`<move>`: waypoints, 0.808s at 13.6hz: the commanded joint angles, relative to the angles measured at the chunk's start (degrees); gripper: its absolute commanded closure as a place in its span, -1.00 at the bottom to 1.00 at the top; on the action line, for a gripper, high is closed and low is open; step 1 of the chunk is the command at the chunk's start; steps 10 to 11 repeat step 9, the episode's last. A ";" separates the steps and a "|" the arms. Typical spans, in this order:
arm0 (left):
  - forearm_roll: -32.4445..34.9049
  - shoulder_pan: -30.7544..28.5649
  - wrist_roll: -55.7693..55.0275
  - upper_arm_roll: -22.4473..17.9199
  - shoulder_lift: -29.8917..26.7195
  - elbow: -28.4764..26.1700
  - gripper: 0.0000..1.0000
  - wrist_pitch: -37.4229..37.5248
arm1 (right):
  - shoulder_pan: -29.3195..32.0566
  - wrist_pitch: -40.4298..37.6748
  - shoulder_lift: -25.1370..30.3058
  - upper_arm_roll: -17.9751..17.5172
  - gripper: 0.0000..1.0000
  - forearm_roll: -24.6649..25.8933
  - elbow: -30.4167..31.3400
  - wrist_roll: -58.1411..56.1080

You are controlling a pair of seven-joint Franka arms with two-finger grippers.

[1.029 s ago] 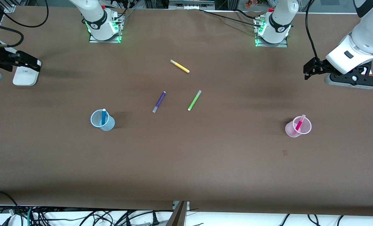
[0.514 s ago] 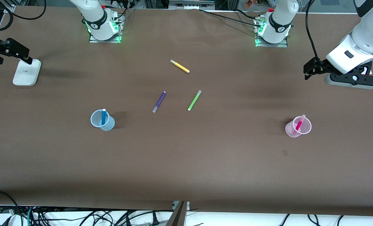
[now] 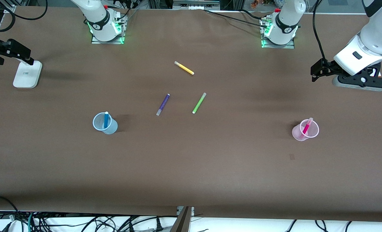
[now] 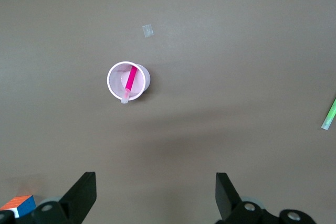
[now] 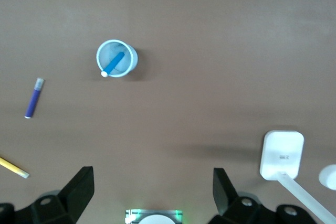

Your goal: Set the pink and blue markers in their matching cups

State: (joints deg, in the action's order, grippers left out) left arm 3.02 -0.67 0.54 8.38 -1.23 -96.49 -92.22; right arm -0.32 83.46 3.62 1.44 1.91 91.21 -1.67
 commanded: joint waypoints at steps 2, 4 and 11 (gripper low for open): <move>-0.38 0.23 -0.18 -0.03 -0.62 0.51 -1.00 1.08 | 1.02 -0.76 0.78 -1.35 -0.99 0.30 0.64 -0.27; -0.30 0.23 -0.18 -0.03 -0.62 0.51 -1.00 1.17 | 1.02 -0.75 0.69 -1.44 -0.99 -0.41 0.64 0.35; -0.12 0.41 0.34 0.49 -0.44 0.43 -1.00 1.78 | 1.02 -0.58 0.60 -1.44 -0.99 -0.41 0.64 0.35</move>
